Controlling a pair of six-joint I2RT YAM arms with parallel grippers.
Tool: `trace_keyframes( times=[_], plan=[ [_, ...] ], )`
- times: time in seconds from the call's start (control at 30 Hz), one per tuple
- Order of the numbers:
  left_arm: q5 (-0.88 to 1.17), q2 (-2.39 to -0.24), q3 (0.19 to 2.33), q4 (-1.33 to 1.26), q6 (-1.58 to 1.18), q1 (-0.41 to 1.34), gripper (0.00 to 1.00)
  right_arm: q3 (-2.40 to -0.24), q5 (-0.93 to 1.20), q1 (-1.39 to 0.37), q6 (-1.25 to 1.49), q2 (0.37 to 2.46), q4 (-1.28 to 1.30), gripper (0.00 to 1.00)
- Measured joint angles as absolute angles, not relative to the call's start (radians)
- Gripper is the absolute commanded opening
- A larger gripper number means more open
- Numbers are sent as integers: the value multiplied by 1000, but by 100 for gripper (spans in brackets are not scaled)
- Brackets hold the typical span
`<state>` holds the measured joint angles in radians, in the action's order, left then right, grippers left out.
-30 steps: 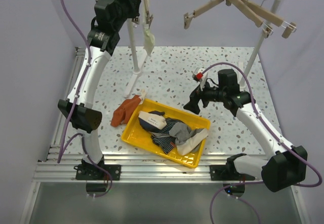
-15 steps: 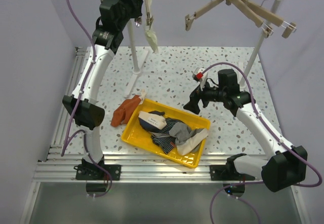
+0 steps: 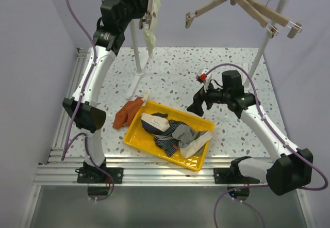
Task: Remove the underwear clipped to the hanger
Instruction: Place the hanger at the clothesline.
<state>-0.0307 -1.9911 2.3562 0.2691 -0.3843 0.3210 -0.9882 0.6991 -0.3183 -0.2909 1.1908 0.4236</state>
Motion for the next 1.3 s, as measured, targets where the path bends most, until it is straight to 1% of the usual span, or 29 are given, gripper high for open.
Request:
trace_keyframes(
  times=[0.07,0.4,0.73,0.83,0.97,1.07,1.23,1.3],
  plan=[
    [-32,-1975,2341,270,-384,321,62,-988,699,-318,-291,1191,424,99],
    [-34,-1811,2221,267,-411,321,79,-988,727,-318,-344,1191,451,99],
    [-46,-1679,2135,276,-426,321,91,-988,823,-318,-510,1191,524,99],
    [-62,-1644,2097,278,-420,321,93,-989,888,-318,-631,1191,567,98],
    [-91,-1604,2061,283,-398,319,94,-989,981,-319,-817,1191,653,99],
    [-120,-1585,2045,284,-387,318,93,-1016,1018,-319,-905,1208,721,98],
    [-170,-1570,1985,272,-385,316,83,-1065,1040,-319,-955,1249,758,99],
    [-190,-1576,1974,271,-396,315,72,-1065,1041,-319,-955,1249,763,99]
  ],
)
